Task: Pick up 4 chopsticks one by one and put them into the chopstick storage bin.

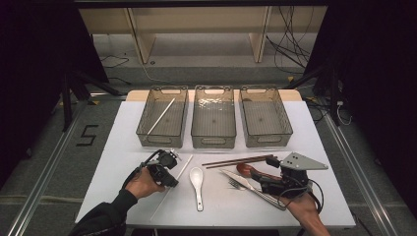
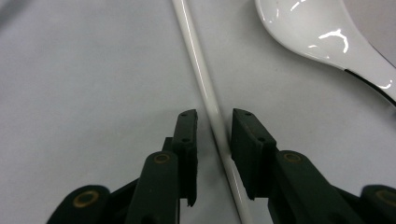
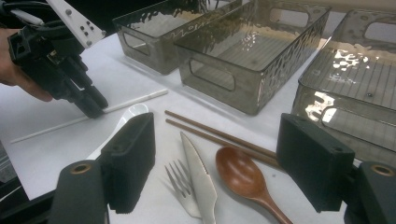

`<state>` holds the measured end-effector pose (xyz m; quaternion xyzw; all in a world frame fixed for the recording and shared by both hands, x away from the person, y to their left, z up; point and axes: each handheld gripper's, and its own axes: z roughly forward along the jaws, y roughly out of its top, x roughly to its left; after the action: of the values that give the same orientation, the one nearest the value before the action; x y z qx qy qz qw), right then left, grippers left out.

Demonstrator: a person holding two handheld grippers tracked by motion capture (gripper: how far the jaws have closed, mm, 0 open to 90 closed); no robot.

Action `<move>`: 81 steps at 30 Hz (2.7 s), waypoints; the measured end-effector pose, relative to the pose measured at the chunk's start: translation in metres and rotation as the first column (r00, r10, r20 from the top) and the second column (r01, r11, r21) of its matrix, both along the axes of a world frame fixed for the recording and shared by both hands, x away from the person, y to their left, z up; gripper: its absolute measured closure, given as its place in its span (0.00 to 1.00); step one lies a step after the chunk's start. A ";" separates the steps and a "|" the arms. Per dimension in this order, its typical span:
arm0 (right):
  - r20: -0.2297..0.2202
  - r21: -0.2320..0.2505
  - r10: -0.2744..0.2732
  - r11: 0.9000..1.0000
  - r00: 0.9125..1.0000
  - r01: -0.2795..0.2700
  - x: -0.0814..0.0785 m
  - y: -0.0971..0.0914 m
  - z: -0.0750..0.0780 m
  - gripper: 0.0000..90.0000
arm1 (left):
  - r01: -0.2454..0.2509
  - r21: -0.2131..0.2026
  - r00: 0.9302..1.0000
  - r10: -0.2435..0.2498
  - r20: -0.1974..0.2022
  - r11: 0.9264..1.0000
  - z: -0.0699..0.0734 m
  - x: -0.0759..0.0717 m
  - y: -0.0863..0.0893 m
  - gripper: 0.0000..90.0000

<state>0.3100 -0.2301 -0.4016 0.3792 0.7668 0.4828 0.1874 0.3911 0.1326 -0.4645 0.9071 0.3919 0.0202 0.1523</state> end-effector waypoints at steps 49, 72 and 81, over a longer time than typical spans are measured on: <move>0.003 0.001 -0.001 1.000 1.000 0.001 0.000 -0.001 0.000 0.32 | 0.011 -0.038 1.000 -0.010 0.029 0.999 0.012 0.007 0.011 0.94; -0.007 0.006 -0.008 1.000 1.000 0.008 0.000 -0.001 0.000 0.32 | -0.044 -0.241 0.971 0.098 0.217 0.969 0.079 0.035 0.043 0.93; -0.005 0.006 -0.006 1.000 1.000 0.006 0.001 -0.001 0.000 0.32 | -0.074 -0.287 0.943 0.160 0.290 0.955 0.098 0.064 0.050 0.93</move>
<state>0.3105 -0.2314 -0.4020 0.3833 0.7645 0.4838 0.1858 0.4549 0.1827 -0.3661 0.8377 0.4158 0.1176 0.3339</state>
